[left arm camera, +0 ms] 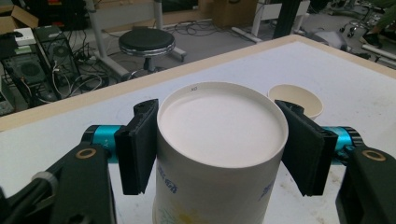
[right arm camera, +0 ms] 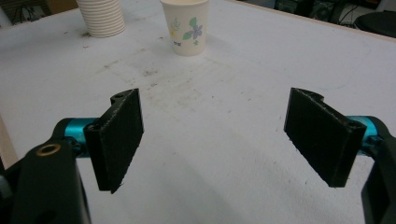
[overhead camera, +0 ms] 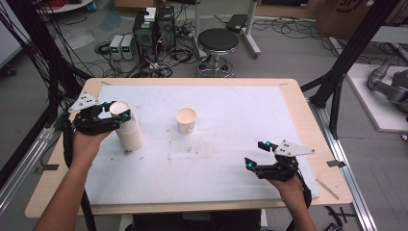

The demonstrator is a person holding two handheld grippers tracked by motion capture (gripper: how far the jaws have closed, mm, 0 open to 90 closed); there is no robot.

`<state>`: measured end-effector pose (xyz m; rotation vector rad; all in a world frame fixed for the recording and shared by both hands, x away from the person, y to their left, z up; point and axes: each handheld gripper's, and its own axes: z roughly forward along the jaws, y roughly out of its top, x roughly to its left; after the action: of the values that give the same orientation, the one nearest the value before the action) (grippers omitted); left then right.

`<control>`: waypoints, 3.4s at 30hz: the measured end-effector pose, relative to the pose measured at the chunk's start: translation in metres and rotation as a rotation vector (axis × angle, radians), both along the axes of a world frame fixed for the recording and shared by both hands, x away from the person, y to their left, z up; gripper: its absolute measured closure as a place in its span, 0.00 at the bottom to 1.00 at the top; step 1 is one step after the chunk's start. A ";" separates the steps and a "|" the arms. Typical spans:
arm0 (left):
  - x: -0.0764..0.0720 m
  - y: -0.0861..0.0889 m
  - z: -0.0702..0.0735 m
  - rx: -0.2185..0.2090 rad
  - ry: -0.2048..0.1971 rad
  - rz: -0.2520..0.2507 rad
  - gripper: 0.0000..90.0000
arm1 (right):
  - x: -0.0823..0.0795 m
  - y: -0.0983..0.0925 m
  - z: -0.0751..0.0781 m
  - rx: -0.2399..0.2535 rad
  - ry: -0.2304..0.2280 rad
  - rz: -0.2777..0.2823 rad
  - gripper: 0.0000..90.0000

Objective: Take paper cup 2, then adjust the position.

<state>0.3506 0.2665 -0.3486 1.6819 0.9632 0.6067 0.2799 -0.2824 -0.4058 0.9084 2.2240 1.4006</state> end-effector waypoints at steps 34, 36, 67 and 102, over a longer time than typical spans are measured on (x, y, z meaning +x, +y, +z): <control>-0.040 -0.020 0.077 -0.167 -0.293 -0.064 0.40 | -0.001 0.002 0.000 -0.002 -0.001 0.002 0.22; -0.042 -0.027 0.074 -0.178 -0.280 -0.098 0.40 | 0.000 0.003 0.001 0.008 -0.006 0.007 0.22; -0.041 -0.091 0.019 -0.152 -0.135 -0.347 0.39 | 0.005 0.017 0.002 0.003 0.010 0.073 0.22; -0.051 -0.151 -0.017 -0.149 -0.042 -0.605 0.39 | -0.002 0.050 0.007 0.016 0.046 0.252 0.22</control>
<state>0.2992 0.1151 -0.3660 1.7030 0.4154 0.1591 0.2778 -0.2324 -0.3987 0.6895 2.4333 1.5209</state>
